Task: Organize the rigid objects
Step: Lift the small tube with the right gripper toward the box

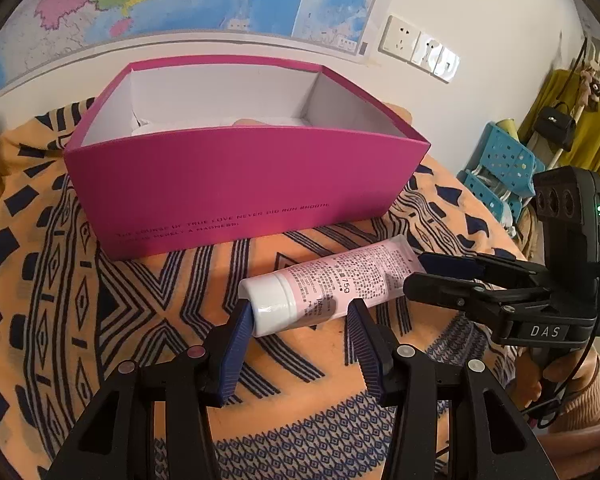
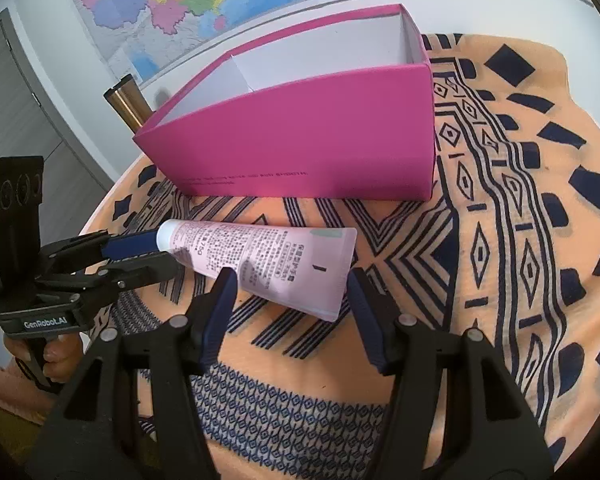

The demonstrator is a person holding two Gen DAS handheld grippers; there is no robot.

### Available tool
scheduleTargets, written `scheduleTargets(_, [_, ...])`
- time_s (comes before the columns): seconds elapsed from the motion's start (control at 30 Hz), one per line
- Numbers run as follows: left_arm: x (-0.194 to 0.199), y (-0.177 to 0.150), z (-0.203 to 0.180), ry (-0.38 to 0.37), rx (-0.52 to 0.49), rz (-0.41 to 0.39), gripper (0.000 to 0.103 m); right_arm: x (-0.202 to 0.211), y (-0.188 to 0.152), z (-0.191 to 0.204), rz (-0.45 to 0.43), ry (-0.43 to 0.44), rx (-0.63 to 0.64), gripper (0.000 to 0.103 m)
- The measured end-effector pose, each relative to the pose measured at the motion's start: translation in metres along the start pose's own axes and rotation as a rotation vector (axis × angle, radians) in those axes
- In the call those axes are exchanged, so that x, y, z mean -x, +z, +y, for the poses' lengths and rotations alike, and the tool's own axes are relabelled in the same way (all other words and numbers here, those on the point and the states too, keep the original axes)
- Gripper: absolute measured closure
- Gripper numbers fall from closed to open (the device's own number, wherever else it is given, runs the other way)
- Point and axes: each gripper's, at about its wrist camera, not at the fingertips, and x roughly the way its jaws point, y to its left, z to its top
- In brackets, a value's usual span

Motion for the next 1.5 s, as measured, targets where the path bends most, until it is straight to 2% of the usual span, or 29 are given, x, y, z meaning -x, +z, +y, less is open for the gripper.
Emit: scheduleTargets(1.5, [0.024, 0.005, -0.008, -0.014, -0.011, -0.077, 0.054, 0.022, 0.006, 0.017, -0.073, -0.043, 0.067, 0.044])
